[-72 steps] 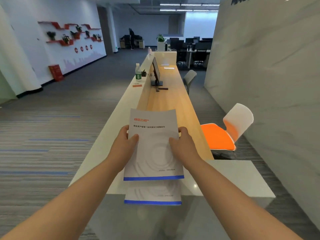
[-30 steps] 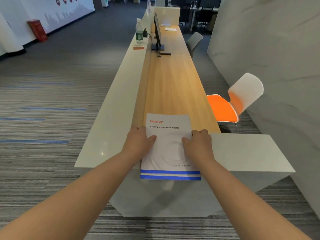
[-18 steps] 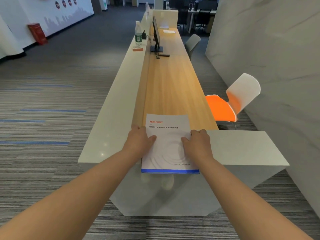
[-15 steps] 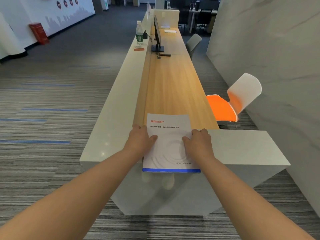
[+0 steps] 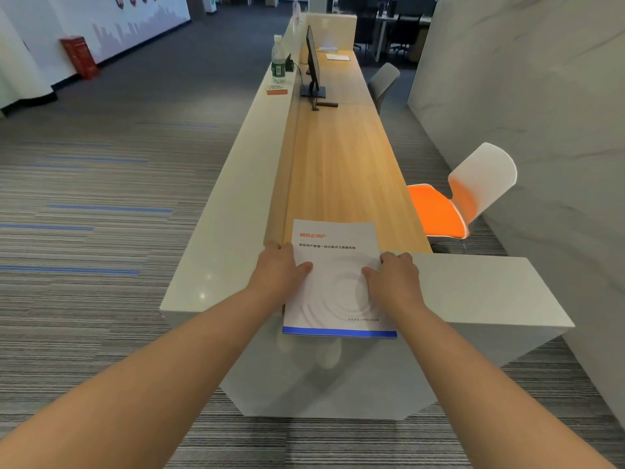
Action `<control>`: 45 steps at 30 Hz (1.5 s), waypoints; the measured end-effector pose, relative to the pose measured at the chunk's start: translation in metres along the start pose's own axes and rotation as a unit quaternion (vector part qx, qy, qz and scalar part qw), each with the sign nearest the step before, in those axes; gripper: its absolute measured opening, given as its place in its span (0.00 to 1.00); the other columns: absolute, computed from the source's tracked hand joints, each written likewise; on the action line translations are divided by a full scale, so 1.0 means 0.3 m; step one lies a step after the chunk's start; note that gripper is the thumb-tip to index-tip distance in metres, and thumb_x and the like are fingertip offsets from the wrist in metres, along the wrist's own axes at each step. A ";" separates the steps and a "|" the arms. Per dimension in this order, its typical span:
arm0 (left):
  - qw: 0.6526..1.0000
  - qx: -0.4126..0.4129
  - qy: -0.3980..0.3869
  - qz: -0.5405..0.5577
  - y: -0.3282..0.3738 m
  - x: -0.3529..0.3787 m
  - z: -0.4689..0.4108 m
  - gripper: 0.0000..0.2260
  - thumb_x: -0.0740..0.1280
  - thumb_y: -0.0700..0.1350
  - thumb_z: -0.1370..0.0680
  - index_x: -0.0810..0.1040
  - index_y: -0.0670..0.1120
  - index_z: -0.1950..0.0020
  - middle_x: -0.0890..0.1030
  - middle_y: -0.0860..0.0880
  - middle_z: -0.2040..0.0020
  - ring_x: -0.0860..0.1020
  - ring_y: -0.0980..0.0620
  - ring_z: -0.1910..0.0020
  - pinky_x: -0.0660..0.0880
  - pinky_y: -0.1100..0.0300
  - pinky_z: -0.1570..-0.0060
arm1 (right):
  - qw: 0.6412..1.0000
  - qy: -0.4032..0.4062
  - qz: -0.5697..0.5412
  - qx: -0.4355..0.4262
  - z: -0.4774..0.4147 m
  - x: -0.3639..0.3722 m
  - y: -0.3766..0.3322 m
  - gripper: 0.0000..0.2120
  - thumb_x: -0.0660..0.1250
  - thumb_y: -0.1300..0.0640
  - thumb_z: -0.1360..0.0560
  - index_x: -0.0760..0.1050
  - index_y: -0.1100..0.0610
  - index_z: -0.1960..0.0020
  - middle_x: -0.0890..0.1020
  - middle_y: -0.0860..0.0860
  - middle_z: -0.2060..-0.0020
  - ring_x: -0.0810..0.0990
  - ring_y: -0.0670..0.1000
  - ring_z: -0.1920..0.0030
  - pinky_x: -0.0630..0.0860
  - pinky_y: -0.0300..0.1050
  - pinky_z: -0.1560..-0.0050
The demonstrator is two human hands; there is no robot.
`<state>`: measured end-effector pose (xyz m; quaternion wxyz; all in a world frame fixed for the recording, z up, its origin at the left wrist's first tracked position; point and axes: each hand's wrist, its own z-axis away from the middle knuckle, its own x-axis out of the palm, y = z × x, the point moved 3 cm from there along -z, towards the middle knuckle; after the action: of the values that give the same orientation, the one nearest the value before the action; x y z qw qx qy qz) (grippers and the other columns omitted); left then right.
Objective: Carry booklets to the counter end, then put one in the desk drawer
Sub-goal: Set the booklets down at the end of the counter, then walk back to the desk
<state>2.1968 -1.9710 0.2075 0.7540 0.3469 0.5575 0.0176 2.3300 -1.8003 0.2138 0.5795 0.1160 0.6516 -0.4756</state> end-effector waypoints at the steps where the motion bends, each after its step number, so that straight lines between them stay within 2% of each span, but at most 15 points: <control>1: 1.000 0.000 0.001 0.001 -0.001 0.001 -0.001 0.22 0.65 0.55 0.19 0.74 0.41 0.32 0.71 0.42 0.33 0.74 0.41 0.37 0.73 0.51 0.41 | 1.000 0.000 -0.002 0.003 0.000 0.000 -0.001 0.18 0.64 0.49 0.18 0.76 0.61 0.37 0.72 0.59 0.37 0.74 0.62 0.39 0.74 0.54 0.41; 5: 1.000 -0.006 -0.014 0.005 0.005 -0.014 -0.005 0.23 0.65 0.56 0.20 0.73 0.42 0.31 0.72 0.42 0.32 0.75 0.41 0.36 0.75 0.51 0.41 | 1.000 0.002 -0.013 0.009 0.013 -0.019 -0.019 0.20 0.65 0.48 0.20 0.72 0.61 0.35 0.71 0.60 0.37 0.74 0.63 0.37 0.74 0.55 0.41; 10: 0.998 -0.011 0.029 0.049 0.071 -0.150 -0.007 0.31 0.65 0.58 0.20 0.64 0.42 0.22 0.69 0.41 0.29 0.75 0.40 0.34 0.74 0.48 0.37 | 0.995 0.085 -0.030 -0.053 0.045 -0.120 -0.105 0.27 0.64 0.45 0.19 0.66 0.59 0.26 0.69 0.59 0.32 0.71 0.61 0.32 0.72 0.55 0.38; 12: 0.995 0.010 0.051 0.090 0.111 -0.235 -0.004 0.32 0.66 0.58 0.20 0.64 0.43 0.22 0.71 0.42 0.30 0.77 0.41 0.38 0.76 0.51 0.43 | 0.990 0.105 -0.058 -0.070 0.048 -0.174 -0.146 0.28 0.64 0.45 0.19 0.65 0.58 0.24 0.69 0.59 0.31 0.71 0.60 0.32 0.73 0.55 0.37; 15: 0.985 0.048 0.071 0.150 0.177 -0.348 0.022 0.30 0.66 0.58 0.21 0.65 0.46 0.23 0.75 0.45 0.34 0.79 0.45 0.45 0.74 0.57 0.59 | 0.983 0.128 -0.092 -0.089 0.060 -0.265 -0.203 0.28 0.64 0.45 0.19 0.66 0.58 0.25 0.70 0.59 0.31 0.74 0.61 0.34 0.73 0.55 0.37; 19: 0.976 0.105 0.076 0.173 0.289 -0.414 0.073 0.27 0.66 0.57 0.21 0.67 0.47 0.25 0.77 0.47 0.37 0.78 0.55 0.54 0.73 0.57 0.56 | 0.974 0.162 -0.125 -0.102 0.113 -0.367 -0.233 0.26 0.64 0.47 0.19 0.66 0.60 0.26 0.72 0.60 0.32 0.75 0.60 0.36 0.73 0.52 0.38; 22: 0.971 0.135 0.068 0.184 0.389 -0.412 0.102 0.25 0.66 0.56 0.20 0.68 0.47 0.26 0.77 0.48 0.39 0.77 0.58 0.57 0.72 0.60 0.63 | 0.971 0.189 -0.121 -0.088 0.179 -0.440 -0.194 0.26 0.63 0.48 0.18 0.66 0.60 0.26 0.71 0.59 0.31 0.74 0.59 0.35 0.72 0.50 0.39; 24: 0.967 0.159 0.054 0.194 0.464 -0.387 0.123 0.24 0.66 0.55 0.20 0.68 0.47 0.27 0.77 0.49 0.40 0.77 0.57 0.58 0.72 0.60 0.65 | 0.968 0.208 -0.120 -0.072 0.222 -0.485 -0.136 0.25 0.63 0.48 0.18 0.66 0.59 0.26 0.72 0.58 0.32 0.74 0.59 0.35 0.72 0.50 0.40; 27: 0.958 0.201 0.021 0.201 0.586 -0.302 0.167 0.23 0.65 0.54 0.19 0.68 0.46 0.27 0.78 0.49 0.42 0.78 0.55 0.59 0.72 0.59 0.66 | 0.959 0.246 -0.131 -0.043 0.292 -0.560 -0.015 0.22 0.63 0.49 0.19 0.68 0.59 0.29 0.73 0.58 0.38 0.76 0.60 0.41 0.78 0.59 0.43; 30: 0.947 0.250 -0.023 0.202 0.717 -0.186 0.230 0.24 0.65 0.54 0.20 0.69 0.44 0.28 0.79 0.47 0.44 0.78 0.51 0.58 0.72 0.56 0.63 | 0.954 0.276 -0.117 0.006 0.371 -0.649 0.132 0.22 0.63 0.50 0.19 0.69 0.59 0.29 0.74 0.58 0.39 0.76 0.60 0.42 0.75 0.52 0.45; 34: 0.929 0.301 -0.071 0.204 0.913 -0.031 0.332 0.23 0.67 0.52 0.20 0.71 0.42 0.29 0.78 0.47 0.43 0.77 0.49 0.50 0.69 0.57 0.56 | 0.942 0.309 -0.115 0.062 0.468 -0.774 0.343 0.22 0.63 0.50 0.19 0.68 0.60 0.29 0.73 0.57 0.39 0.75 0.59 0.40 0.71 0.49 0.47; 38: 0.911 0.337 -0.116 0.206 1.133 0.115 0.464 0.17 0.67 0.50 0.20 0.72 0.46 0.33 0.77 0.51 0.48 0.76 0.56 0.58 0.68 0.64 0.65 | 0.919 0.346 -0.160 0.101 0.559 -0.895 0.557 0.22 0.64 0.50 0.20 0.69 0.58 0.29 0.74 0.57 0.39 0.77 0.57 0.45 0.74 0.49 0.46; 41: 0.892 0.335 -0.175 0.249 1.300 0.246 0.558 0.19 0.68 0.51 0.23 0.73 0.44 0.35 0.80 0.49 0.49 0.82 0.49 0.53 0.79 0.51 0.55 | 0.899 0.352 -0.232 0.121 0.613 -0.976 0.739 0.21 0.65 0.48 0.21 0.72 0.55 0.30 0.77 0.54 0.43 0.78 0.54 0.50 0.73 0.46 0.50; 43: 0.879 0.319 -0.216 0.281 1.408 0.334 0.623 0.18 0.68 0.49 0.22 0.73 0.43 0.35 0.80 0.50 0.51 0.84 0.48 0.51 0.80 0.44 0.48 | 0.883 0.358 -0.274 0.129 0.639 -1.030 0.864 0.22 0.66 0.46 0.22 0.72 0.51 0.31 0.78 0.52 0.44 0.80 0.53 0.48 0.78 0.51 0.44; 45: 0.871 0.311 -0.235 0.299 1.516 0.425 0.677 0.16 0.67 0.47 0.20 0.73 0.43 0.34 0.78 0.52 0.53 0.84 0.47 0.52 0.80 0.43 0.47 | 0.879 0.360 -0.284 0.130 0.655 -1.088 0.992 0.22 0.66 0.45 0.23 0.72 0.50 0.31 0.78 0.50 0.45 0.80 0.52 0.46 0.79 0.56 0.40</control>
<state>2.5821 -1.6756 0.3766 0.6744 0.7076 0.2107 -0.0145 2.7639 -1.6629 0.3763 0.1246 0.1630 0.7526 -0.6257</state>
